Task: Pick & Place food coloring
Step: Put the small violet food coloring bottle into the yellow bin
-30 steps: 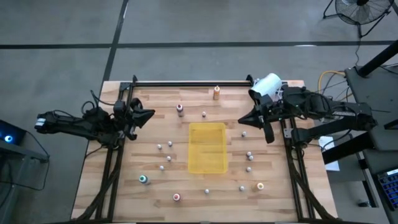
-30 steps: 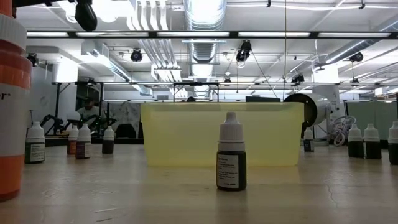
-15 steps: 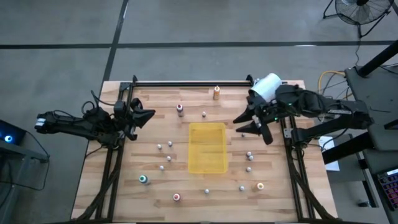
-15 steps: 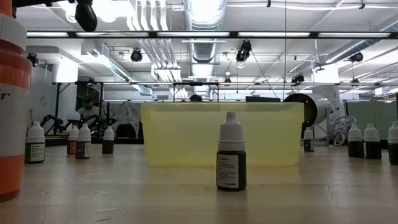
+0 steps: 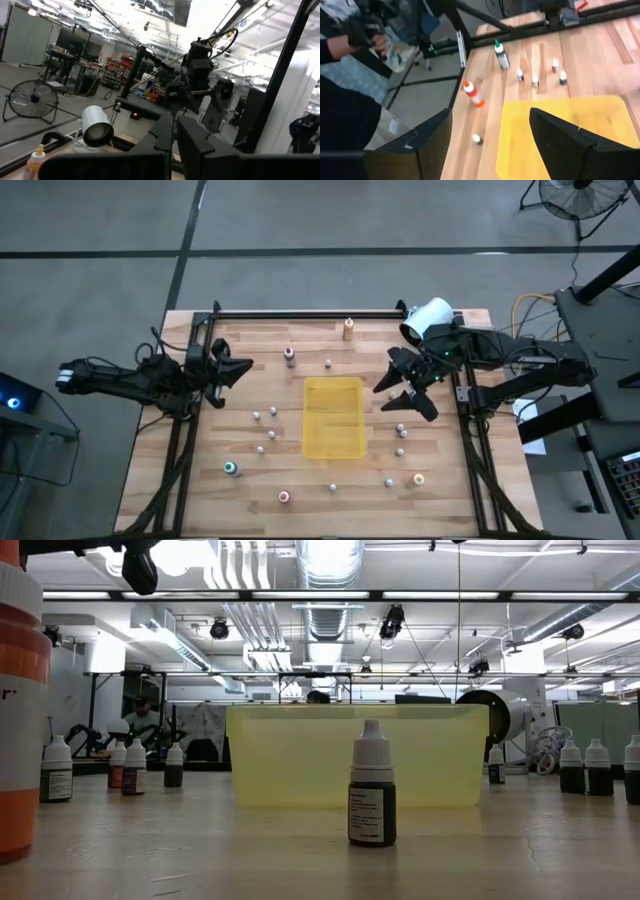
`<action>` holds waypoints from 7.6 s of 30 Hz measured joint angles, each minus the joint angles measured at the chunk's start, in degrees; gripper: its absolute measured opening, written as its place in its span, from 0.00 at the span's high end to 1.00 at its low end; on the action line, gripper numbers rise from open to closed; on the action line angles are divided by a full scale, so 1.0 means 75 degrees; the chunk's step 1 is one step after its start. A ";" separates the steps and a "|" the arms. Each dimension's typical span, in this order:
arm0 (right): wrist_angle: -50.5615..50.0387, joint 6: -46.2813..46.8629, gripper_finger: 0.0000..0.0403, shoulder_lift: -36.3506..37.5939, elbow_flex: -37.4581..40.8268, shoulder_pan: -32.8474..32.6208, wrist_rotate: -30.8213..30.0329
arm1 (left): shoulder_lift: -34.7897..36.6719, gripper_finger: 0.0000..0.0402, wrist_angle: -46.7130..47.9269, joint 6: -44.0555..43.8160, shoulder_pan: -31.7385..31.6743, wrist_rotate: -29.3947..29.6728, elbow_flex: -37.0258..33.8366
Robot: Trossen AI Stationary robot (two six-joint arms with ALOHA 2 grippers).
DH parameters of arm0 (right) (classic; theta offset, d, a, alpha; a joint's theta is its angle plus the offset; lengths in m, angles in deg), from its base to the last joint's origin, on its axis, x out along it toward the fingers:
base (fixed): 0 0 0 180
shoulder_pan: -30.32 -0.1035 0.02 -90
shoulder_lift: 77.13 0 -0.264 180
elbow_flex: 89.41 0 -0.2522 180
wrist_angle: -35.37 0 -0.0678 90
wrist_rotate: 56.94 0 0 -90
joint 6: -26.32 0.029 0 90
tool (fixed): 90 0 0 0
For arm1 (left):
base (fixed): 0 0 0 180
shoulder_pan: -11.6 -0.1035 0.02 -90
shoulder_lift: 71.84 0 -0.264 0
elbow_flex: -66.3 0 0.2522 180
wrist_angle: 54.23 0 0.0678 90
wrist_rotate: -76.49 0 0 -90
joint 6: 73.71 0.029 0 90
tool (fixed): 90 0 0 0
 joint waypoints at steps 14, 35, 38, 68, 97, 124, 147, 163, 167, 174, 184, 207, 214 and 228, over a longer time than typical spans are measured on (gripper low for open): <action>-0.1097 -0.0576 0.41 -0.0011 0.0019 0.0000 -0.0613 | -0.0003 1.00 0.0039 0.0168 0.0000 -0.0002 -0.0012; -0.3422 -0.0567 0.42 -0.0783 0.0058 0.0003 -0.2235 | 0.0000 1.00 0.0096 0.0153 0.0000 -0.0003 -0.0012; -0.3577 -0.0561 0.42 -0.1051 0.0058 0.0017 -0.2582 | 0.0000 1.00 0.0096 0.0153 0.0000 -0.0004 -0.0012; -0.2636 -0.0835 0.45 -0.1920 0.2286 0.1740 -0.2511 | 0.0003 1.00 0.0510 0.0156 0.0000 -0.0003 -0.0020; -0.0901 -0.2167 0.45 -0.2228 0.3565 0.1975 -0.2535 | 0.0003 1.00 0.0696 0.0174 0.0000 -0.0003 -0.0020; -0.0604 -0.2163 0.52 -0.2808 0.3515 0.2015 -0.2292 | 0.0002 1.00 0.0976 0.0168 0.0000 -0.0002 -0.0062; -0.0696 -0.1967 0.86 -0.2786 0.3489 0.2023 -0.2295 | 0.0009 1.00 0.0965 0.0125 0.0000 -0.0002 -0.0152; -0.1971 -0.2015 0.86 -0.2756 0.0437 0.1839 -0.1701 | 0.0009 1.00 0.0962 0.0127 0.0000 -0.0002 -0.0152; -0.2058 -0.1983 0.86 -0.2756 -0.0384 0.1645 -0.1706 | 0.0009 1.00 0.0962 0.0127 0.0000 -0.0002 -0.0152; -0.2108 -0.1657 0.86 -0.2806 -0.1123 0.1225 -0.1707 | 0.0009 1.00 0.0962 0.0127 0.0000 -0.0002 -0.0152; -0.2239 -0.1386 0.86 -0.3296 -0.1692 0.0597 -0.1713 | 0.0009 1.00 0.0959 0.0127 0.0000 -0.0002 -0.0152; -0.2190 -0.1156 0.86 -0.6231 -0.2119 -0.0102 -0.1754 | 0.0009 1.00 0.0962 0.0127 0.0000 -0.0002 -0.0149; -0.2200 -0.0918 0.87 -0.6867 -0.2117 -0.0103 -0.1797 | 0.0009 1.00 0.0962 0.0125 0.0000 -0.0002 -0.0149; -0.2041 -0.0717 0.87 -0.7072 -0.2116 -0.0105 -0.2453 | 0.0009 1.00 0.0968 0.0127 0.0000 -0.0003 -0.0146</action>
